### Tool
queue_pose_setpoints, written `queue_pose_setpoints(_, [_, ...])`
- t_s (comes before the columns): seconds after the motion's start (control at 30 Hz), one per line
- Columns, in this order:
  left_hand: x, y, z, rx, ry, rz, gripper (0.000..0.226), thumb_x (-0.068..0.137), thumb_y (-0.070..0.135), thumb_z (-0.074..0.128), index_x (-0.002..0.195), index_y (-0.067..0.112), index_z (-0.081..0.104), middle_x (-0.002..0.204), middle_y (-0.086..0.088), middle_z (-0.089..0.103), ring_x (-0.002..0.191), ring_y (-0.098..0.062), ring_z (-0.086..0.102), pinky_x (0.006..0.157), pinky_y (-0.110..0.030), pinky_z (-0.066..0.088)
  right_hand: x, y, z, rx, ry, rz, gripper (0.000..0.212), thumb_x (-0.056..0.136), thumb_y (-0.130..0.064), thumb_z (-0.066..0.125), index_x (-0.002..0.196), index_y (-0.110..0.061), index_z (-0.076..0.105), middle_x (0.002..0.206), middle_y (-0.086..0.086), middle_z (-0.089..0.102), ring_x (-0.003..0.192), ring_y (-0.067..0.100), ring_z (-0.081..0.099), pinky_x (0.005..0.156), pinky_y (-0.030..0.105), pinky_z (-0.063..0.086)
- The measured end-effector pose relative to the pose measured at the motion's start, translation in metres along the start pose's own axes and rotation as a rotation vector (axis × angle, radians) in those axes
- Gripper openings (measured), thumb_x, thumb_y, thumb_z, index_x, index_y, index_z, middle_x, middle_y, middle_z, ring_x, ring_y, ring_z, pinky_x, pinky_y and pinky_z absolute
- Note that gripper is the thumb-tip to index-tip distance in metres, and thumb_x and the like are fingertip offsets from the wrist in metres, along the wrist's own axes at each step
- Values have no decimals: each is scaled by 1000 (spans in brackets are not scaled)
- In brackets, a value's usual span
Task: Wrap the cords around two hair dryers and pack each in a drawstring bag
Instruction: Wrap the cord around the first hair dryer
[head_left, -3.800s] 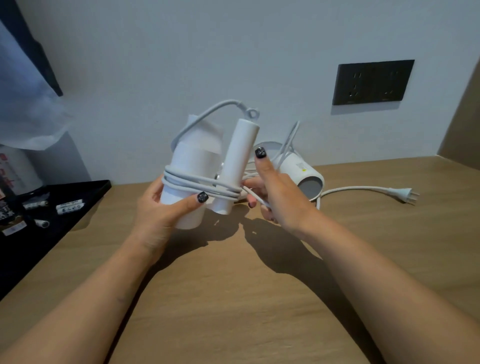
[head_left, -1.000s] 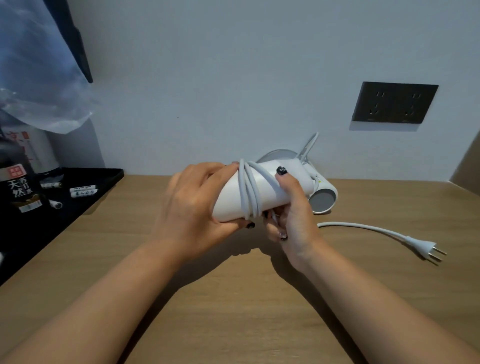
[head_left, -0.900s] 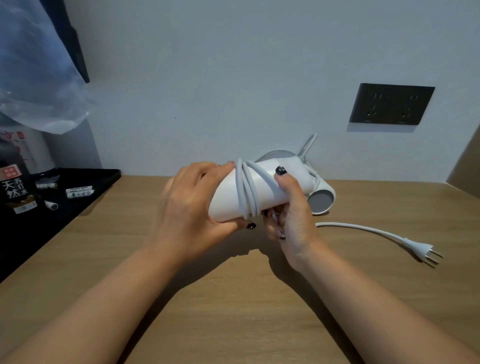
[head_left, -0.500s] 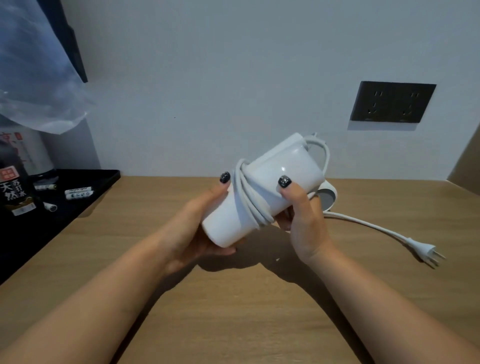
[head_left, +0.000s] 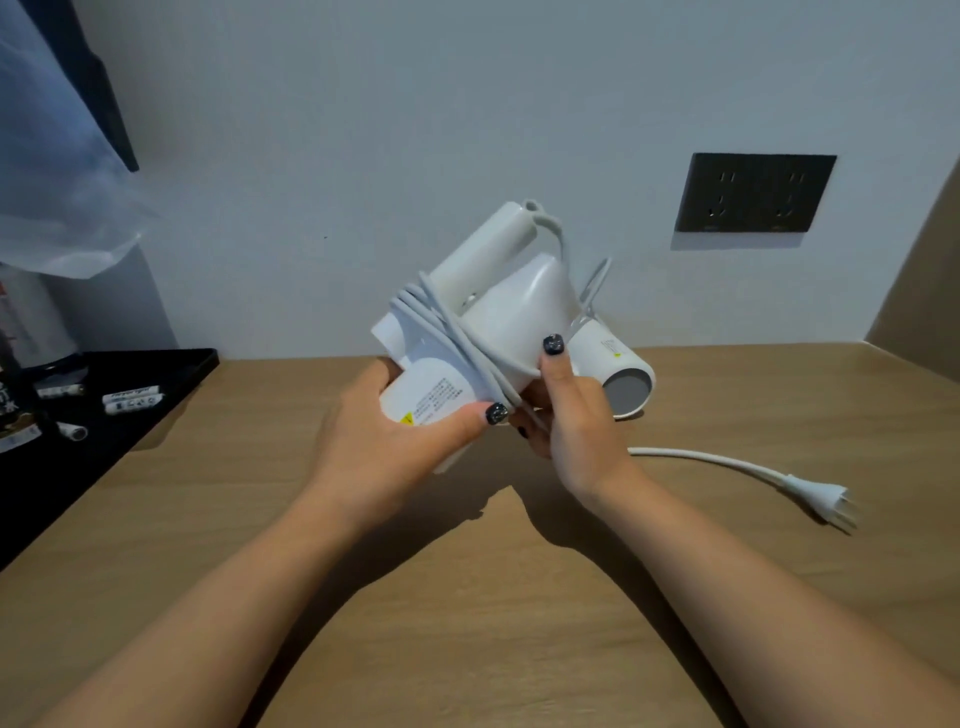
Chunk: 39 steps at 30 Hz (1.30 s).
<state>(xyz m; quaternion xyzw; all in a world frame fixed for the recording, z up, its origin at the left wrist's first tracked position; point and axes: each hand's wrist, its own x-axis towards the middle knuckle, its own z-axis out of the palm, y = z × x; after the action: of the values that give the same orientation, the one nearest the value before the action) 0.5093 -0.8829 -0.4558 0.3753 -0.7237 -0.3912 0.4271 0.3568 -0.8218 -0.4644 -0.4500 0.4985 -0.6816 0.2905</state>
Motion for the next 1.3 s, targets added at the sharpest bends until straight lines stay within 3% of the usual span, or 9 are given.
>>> queue_pose_setpoints(0.17, [4,-1,-3,198,41,77,48,57,56,80,85,36,47,87,17,56,80,-2,56,60,-27,50,1,-3,-3,-204,-14,49,60,93,-59,32,72,-10,57,60,3,54,53,6,48,47,15,35])
queue_pose_setpoints(0.37, [6,-6,-7,207,59,94,60,52,63,78,97,30,55,87,15,59,79,-4,58,55,-24,42,3,-8,-8,-323,-36,92,75,96,-57,31,78,9,62,59,9,54,42,4,41,50,18,31])
queue_pose_setpoints(0.53, [9,-11,-12,345,119,149,59,55,57,81,98,27,54,85,18,55,76,-3,53,53,-22,37,2,-4,-5,-179,-78,253,68,97,-58,33,97,2,65,65,10,56,39,11,37,45,23,30])
queue_pose_setpoints(0.7, [12,-18,-9,466,125,335,69,59,61,79,111,22,57,98,4,60,87,-16,56,60,-27,41,0,-3,0,84,-131,457,72,90,-70,33,100,-5,62,65,7,49,42,10,31,47,25,20])
queue_pose_setpoints(0.87, [22,-27,-14,588,172,465,75,55,46,88,118,15,63,100,-5,62,90,-17,54,68,-20,28,-4,-7,4,162,-187,538,76,85,-75,35,96,-3,55,66,8,49,41,11,32,45,23,20])
queue_pose_setpoints(0.97, [19,-24,-13,608,147,535,71,58,44,83,120,18,59,108,-5,57,94,-16,51,68,-29,38,-3,-6,2,175,-200,543,79,83,-78,36,95,-4,59,69,9,48,43,12,31,47,25,19])
queue_pose_setpoints(1.07, [19,-23,-9,648,168,629,71,58,31,90,119,14,59,114,-10,55,100,-28,54,74,-40,47,-2,-10,-2,195,-249,556,88,76,-84,36,101,-2,60,78,12,48,47,14,33,48,25,18])
queue_pose_setpoints(1.2, [21,-28,-16,742,258,768,73,64,31,89,126,18,53,121,-13,55,108,-28,49,80,-35,23,-3,-18,-5,391,-389,632,110,64,-92,33,112,4,58,88,14,50,59,18,42,44,23,33])
queue_pose_setpoints(1.3, [20,-24,-19,766,310,857,69,72,34,82,131,20,47,123,-12,57,109,-28,50,81,-36,19,-3,-19,-8,502,-424,656,120,60,-97,31,118,5,57,97,17,50,60,19,42,44,22,33])
